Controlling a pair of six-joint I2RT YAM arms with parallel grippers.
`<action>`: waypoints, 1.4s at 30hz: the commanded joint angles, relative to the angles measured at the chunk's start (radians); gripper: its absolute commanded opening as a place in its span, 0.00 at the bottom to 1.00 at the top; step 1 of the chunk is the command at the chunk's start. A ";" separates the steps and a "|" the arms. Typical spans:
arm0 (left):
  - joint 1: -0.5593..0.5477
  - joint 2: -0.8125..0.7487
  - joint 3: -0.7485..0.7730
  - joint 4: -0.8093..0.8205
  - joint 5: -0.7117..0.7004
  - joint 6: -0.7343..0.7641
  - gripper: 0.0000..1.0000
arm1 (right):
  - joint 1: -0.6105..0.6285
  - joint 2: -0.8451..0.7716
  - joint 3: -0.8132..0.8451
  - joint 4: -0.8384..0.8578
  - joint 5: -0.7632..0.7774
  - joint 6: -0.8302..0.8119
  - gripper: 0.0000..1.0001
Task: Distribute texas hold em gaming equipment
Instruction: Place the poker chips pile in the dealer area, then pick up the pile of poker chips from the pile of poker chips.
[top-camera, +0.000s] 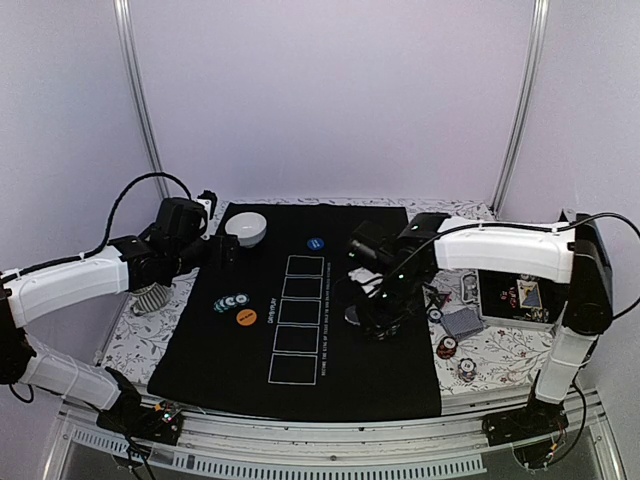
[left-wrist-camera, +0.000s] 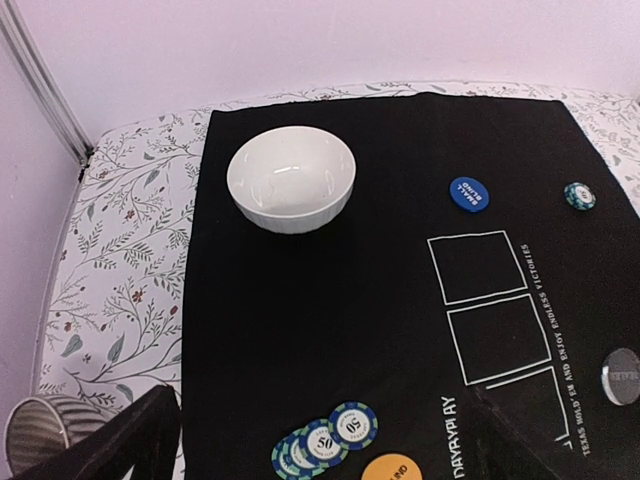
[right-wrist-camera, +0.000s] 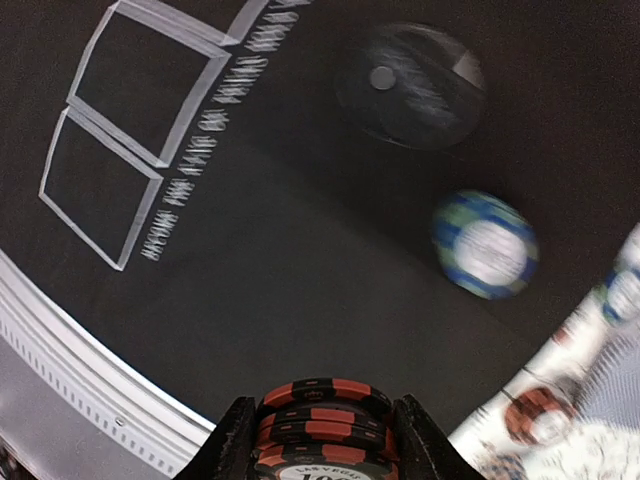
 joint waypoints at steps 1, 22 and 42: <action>-0.012 -0.013 -0.009 0.005 -0.001 0.004 0.98 | 0.072 0.175 0.117 0.022 -0.007 -0.070 0.03; -0.011 -0.024 -0.018 0.002 -0.005 0.009 0.98 | 0.084 0.362 0.126 0.064 0.038 -0.153 0.42; -0.011 -0.018 -0.010 0.004 0.000 0.017 0.98 | -0.069 -0.045 0.106 -0.045 0.122 -0.048 0.99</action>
